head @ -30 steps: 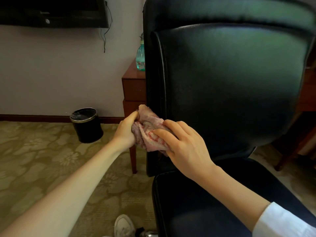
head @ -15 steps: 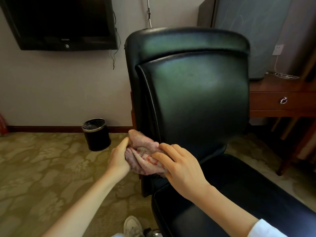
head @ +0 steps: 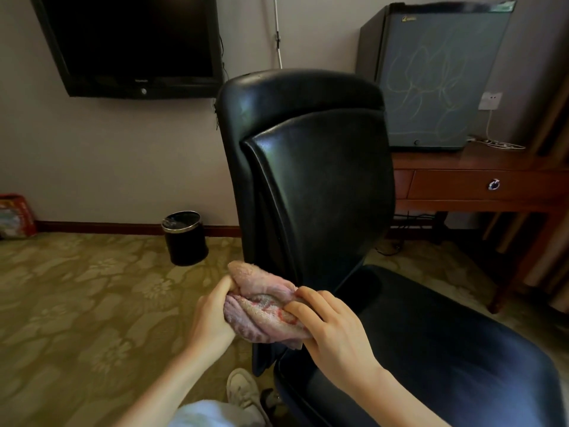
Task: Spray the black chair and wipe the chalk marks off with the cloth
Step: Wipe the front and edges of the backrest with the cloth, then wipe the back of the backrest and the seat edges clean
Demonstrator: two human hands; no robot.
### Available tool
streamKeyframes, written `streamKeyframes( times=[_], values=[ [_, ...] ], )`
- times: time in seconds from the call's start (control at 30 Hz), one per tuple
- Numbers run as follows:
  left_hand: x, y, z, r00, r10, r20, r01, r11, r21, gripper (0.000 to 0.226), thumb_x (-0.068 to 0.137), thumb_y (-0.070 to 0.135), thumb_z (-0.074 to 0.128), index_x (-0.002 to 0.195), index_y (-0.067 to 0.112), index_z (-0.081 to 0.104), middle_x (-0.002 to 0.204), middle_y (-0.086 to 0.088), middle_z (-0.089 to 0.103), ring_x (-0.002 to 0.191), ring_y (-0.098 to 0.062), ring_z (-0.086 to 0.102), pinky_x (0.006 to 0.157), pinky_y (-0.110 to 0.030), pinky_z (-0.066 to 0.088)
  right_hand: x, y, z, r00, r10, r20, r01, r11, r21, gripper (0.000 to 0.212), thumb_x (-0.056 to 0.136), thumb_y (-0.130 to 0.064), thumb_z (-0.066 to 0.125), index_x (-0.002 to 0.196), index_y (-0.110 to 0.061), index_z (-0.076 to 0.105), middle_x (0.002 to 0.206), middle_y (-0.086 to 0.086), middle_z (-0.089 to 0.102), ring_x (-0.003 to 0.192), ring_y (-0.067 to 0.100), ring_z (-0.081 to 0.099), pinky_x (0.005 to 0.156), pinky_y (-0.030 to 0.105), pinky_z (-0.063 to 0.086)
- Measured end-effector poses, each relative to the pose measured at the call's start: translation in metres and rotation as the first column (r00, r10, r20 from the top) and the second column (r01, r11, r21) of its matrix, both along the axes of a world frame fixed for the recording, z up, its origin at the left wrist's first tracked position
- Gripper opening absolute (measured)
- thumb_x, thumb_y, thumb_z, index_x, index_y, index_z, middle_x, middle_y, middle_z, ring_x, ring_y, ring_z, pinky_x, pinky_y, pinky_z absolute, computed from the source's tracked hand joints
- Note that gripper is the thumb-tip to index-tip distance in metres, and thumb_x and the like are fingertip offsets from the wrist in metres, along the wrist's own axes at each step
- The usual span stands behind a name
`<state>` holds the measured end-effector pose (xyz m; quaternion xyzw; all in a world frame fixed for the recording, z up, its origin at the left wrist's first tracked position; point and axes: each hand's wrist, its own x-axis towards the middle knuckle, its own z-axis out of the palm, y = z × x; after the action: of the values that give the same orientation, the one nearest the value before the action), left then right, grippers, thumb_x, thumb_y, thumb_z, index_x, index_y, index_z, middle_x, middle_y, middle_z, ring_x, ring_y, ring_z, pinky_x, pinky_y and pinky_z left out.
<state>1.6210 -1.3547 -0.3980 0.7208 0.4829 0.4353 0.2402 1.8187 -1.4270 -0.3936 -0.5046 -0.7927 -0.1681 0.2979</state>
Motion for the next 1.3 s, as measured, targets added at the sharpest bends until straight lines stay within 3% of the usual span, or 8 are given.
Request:
streamKeyframes(
  times=[0.1, 0.23, 0.33, 0.63, 0.9, 1.07, 1.2, 1.3],
  values=[
    [-0.002, -0.023, 0.004, 1.0, 0.012, -0.025, -0.011, 0.999, 0.044, 0.048, 0.076, -0.012, 0.065, 0.101, 0.028, 0.055, 0.077, 0.027, 0.045, 0.072, 0.023, 0.051, 0.064, -0.011, 0.039, -0.001, -0.016, -0.004, 0.999, 0.012, -0.053, -0.013, 1.0, -0.018, 0.036, 0.078, -0.032, 0.063, 0.113, -0.024, 0.057, 0.122, -0.001, 0.059, 0.098, 0.018, 0.059, 0.075, 0.027, 0.054],
    [-0.008, -0.046, -0.004, 0.999, 0.029, -0.036, -0.028, 0.999, 0.015, 0.042, 0.074, -0.013, 0.06, 0.092, 0.024, 0.056, 0.069, 0.016, 0.051, 0.066, 0.002, 0.053, 0.057, -0.013, 0.037, -0.004, -0.039, -0.017, 0.995, 0.017, -0.099, -0.021, 0.999, -0.048, 0.055, 0.063, -0.019, 0.081, 0.112, -0.026, 0.057, 0.122, -0.002, 0.06, 0.094, 0.018, 0.061, 0.073, 0.026, 0.054],
    [-0.011, -0.063, -0.012, 0.999, 0.001, -0.051, 0.0, 1.0, 0.024, 0.039, 0.066, -0.016, 0.055, 0.08, 0.02, 0.05, 0.068, 0.001, 0.058, 0.063, -0.016, 0.058, 0.05, -0.032, 0.042, -0.002, -0.053, -0.024, 0.992, 0.022, -0.122, -0.027, 0.999, -0.036, 0.056, 0.059, -0.012, 0.079, 0.11, -0.026, 0.059, 0.122, -0.001, 0.06, 0.095, 0.018, 0.062, 0.075, 0.026, 0.054],
    [-0.009, -0.123, -0.019, 0.999, -0.032, -0.024, 0.033, 0.998, 0.057, 0.044, 0.057, -0.012, 0.057, 0.074, 0.026, 0.041, 0.061, 0.005, 0.051, 0.051, -0.005, 0.041, 0.046, -0.02, 0.025, 0.003, -0.103, -0.037, 0.982, -0.021, -0.188, 0.018, 1.0, -0.02, 0.043, 0.062, -0.013, 0.071, 0.102, -0.028, 0.064, 0.119, -0.007, 0.06, 0.09, 0.014, 0.059, 0.071, 0.021, 0.05],
    [0.002, -0.178, -0.022, 0.994, -0.098, -0.048, 0.104, 0.984, 0.146, 0.046, 0.049, -0.015, 0.057, 0.073, 0.023, 0.044, 0.069, 0.01, 0.048, 0.06, -0.002, 0.044, 0.05, -0.015, 0.027, 0.009, -0.16, -0.041, 0.976, -0.051, -0.213, 0.042, 0.998, -0.047, 0.064, 0.06, -0.006, 0.073, 0.118, -0.028, 0.057, 0.12, -0.005, 0.055, 0.097, 0.016, 0.056, 0.074, 0.024, 0.052],
    [0.011, -0.21, -0.022, 0.988, -0.14, -0.061, 0.148, 0.976, 0.16, 0.038, 0.056, 0.002, 0.06, 0.078, 0.028, 0.044, 0.07, 0.009, 0.051, 0.059, -0.007, 0.049, 0.049, -0.029, 0.036, 0.022, -0.197, -0.024, 0.975, -0.079, -0.207, 0.084, 0.996, 0.015, 0.057, 0.061, -0.007, 0.076, 0.114, -0.023, 0.062, 0.12, -0.001, 0.056, 0.104, 0.016, 0.054, 0.081, 0.021, 0.048],
    [0.02, -0.228, 0.003, 0.982, -0.179, -0.052, 0.187, 0.945, 0.268, 0.045, 0.057, -0.003, 0.061, 0.087, 0.029, 0.051, 0.077, 0.017, 0.051, 0.071, 0.002, 0.051, 0.055, -0.008, 0.034, 0.029, -0.224, -0.01, 0.968, -0.089, -0.233, 0.114, 0.989, 0.096, 0.052, 0.067, -0.01, 0.077, 0.114, -0.024, 0.06, 0.121, -0.003, 0.054, 0.106, 0.017, 0.055, 0.082, 0.023, 0.05],
    [0.031, -0.234, 0.029, 0.972, -0.234, -0.003, 0.216, 0.894, 0.391, 0.031, 0.064, -0.007, 0.069, 0.086, 0.011, 0.057, 0.076, 0.013, 0.053, 0.068, 0.005, 0.05, 0.058, -0.001, 0.032, 0.028, -0.24, 0.002, 0.954, -0.089, -0.286, 0.139, 0.977, 0.16, 0.051, 0.067, -0.009, 0.079, 0.113, -0.02, 0.061, 0.122, -0.002, 0.051, 0.109, 0.016, 0.052, 0.092, 0.015, 0.042]
  ],
)
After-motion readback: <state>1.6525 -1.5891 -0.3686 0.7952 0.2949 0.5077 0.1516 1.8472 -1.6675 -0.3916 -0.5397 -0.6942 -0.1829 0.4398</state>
